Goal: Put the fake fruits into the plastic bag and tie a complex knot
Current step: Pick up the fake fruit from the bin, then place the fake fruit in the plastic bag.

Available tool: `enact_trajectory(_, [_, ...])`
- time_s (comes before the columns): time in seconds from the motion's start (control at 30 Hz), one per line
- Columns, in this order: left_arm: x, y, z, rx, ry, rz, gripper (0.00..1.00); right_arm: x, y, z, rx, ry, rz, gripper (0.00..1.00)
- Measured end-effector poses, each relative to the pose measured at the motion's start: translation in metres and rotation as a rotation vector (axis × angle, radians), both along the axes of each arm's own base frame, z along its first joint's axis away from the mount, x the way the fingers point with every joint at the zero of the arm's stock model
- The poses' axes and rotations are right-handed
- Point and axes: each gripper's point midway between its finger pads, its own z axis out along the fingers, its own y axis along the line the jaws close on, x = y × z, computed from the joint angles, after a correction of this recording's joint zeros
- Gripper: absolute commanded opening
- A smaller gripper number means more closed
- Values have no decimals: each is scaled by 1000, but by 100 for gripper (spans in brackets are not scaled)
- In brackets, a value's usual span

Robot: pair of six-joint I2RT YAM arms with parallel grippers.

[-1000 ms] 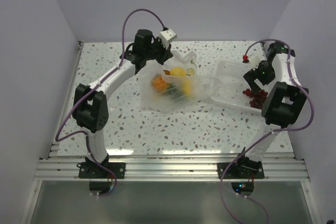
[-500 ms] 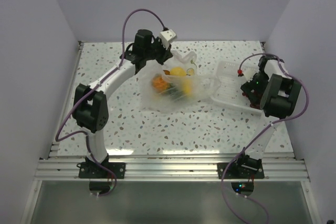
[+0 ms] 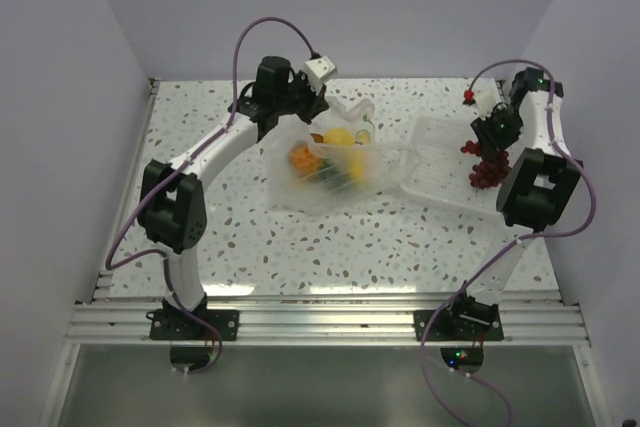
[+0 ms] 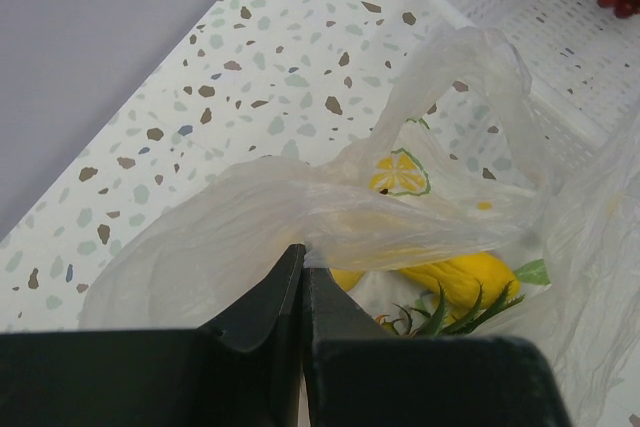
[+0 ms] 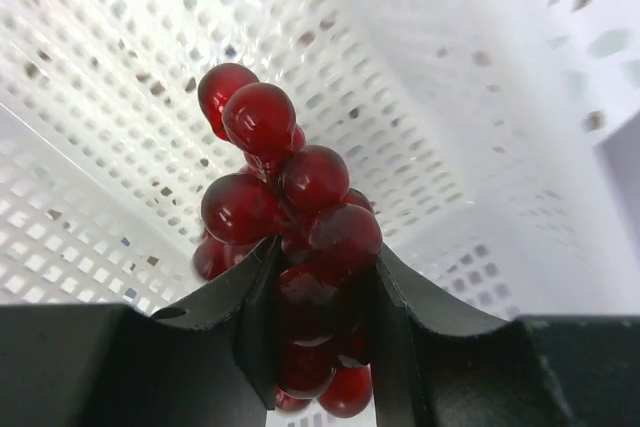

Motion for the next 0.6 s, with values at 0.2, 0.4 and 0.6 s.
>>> enact_trajectory(0.2, [0,0,0,0,0,0,5,29,11,62,64,-164,-19,5])
enact_trajectory(0.4, [0,0,0,0,2,0,5,39,33,96,182,-245,-42,1])
enact_trajectory(0.6, [-1,0,-1,0,5,0,5,49,68,131,396,-326,-100,0])
